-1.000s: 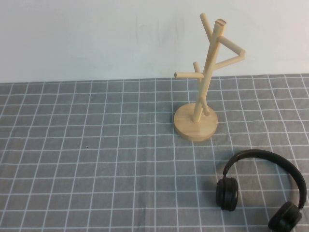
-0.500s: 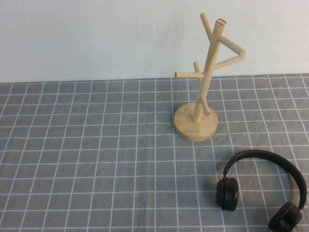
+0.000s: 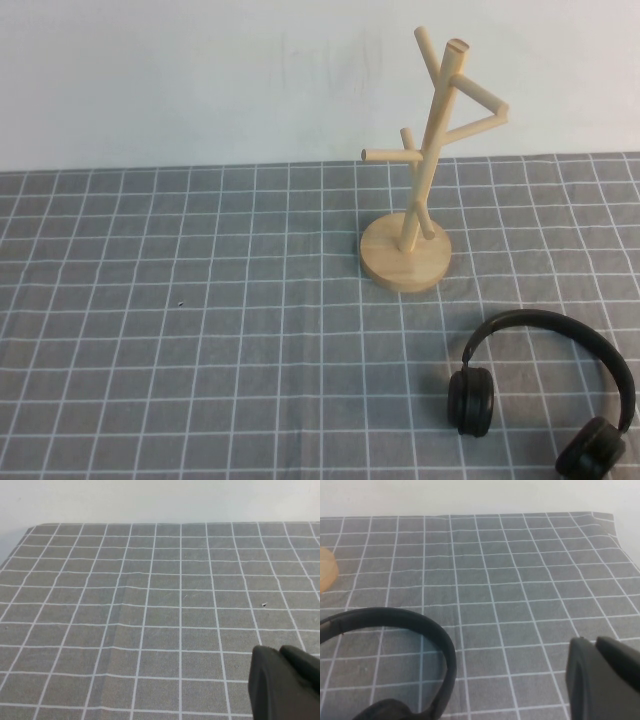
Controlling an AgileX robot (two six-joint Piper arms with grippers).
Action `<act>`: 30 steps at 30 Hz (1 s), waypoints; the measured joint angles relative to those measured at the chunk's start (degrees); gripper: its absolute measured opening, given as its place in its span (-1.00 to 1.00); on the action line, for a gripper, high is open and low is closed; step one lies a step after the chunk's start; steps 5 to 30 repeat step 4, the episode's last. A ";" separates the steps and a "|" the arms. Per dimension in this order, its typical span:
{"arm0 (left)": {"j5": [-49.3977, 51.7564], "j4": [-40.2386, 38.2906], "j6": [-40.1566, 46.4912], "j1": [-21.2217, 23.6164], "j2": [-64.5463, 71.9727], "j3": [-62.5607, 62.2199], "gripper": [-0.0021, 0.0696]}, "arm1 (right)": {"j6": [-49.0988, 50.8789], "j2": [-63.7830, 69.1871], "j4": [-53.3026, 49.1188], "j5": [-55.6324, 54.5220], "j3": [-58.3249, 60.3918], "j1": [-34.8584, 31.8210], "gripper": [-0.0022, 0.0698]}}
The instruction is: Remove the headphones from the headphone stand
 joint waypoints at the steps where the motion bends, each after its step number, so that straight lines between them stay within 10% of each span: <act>1: 0.00 0.00 0.00 0.00 0.00 0.00 -0.95 | 0.00 0.00 0.00 0.00 0.00 0.00 -0.96; 30: 0.00 0.00 0.00 0.00 0.00 0.00 -0.95 | 0.00 0.00 0.00 0.00 0.00 0.00 -0.96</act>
